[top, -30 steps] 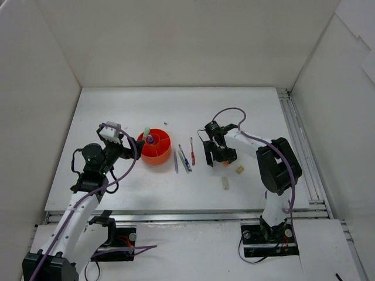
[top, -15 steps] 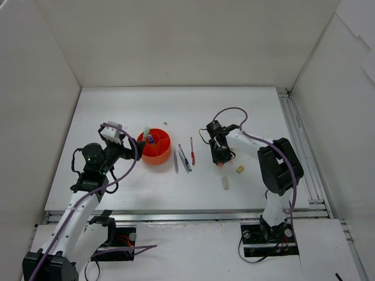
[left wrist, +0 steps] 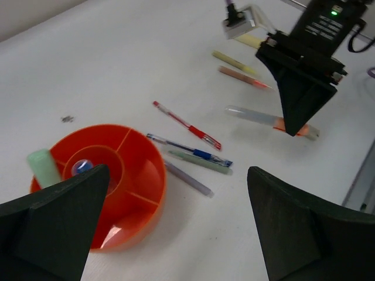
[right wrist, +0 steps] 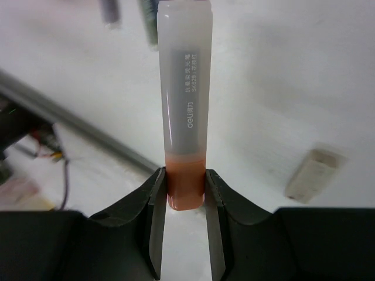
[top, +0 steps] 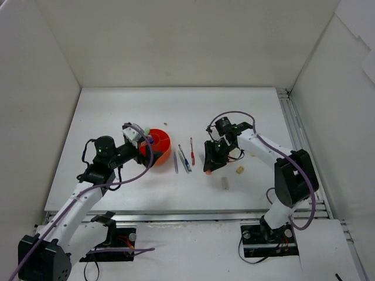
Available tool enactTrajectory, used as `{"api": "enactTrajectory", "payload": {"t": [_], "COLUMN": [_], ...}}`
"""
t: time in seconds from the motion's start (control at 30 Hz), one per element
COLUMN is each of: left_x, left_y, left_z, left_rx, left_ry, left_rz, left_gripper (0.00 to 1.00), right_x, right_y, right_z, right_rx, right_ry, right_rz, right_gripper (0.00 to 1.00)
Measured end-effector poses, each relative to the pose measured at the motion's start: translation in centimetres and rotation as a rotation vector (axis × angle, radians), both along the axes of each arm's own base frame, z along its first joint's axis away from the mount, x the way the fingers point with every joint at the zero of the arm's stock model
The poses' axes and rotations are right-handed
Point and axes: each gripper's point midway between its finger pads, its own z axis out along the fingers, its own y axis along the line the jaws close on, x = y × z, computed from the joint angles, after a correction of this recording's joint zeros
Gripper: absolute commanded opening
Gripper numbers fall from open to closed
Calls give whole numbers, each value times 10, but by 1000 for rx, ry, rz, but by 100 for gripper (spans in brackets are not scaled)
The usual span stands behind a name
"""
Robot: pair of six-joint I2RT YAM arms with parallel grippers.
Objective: Sort the stationery into containers
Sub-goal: Pick up the stationery from the center of the board.
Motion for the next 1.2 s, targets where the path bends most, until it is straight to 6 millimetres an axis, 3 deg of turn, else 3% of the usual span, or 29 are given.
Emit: {"api": "enactTrajectory", "payload": {"t": [0.13,0.27,0.5,0.7,0.83,0.97,1.1,1.2], "left_x": [-12,-33,-58,-77,-88,-85,-82,-82], "left_y": [-42,-76,-117,-135,-149,-160,-162,-161], "left_z": [4,-7,-26,-40,-35,-30,-38,-43], "left_rx": [62,145,250,305,323,328,342,352], "left_ry": [-18,-24,-24,-21,-53,-76,-51,-31], "left_rz": [-212,-420,-666,-781,-841,-861,-864,-864], "left_gripper": [99,100,99,99,96,92,84,67], "right_x": [-29,-55,-74,-77,-76,-78,-80,-80], "right_y": [17,21,22,26,35,43,47,48], "right_z": [19,35,58,69,82,94,101,103], "right_rx": [186,259,307,326,377,429,464,473], "right_ry": [177,306,390,401,381,369,365,363], "right_rz": [43,85,130,147,186,232,258,262], "right_gripper": [7,6,6,6,6,6,6,6]}}
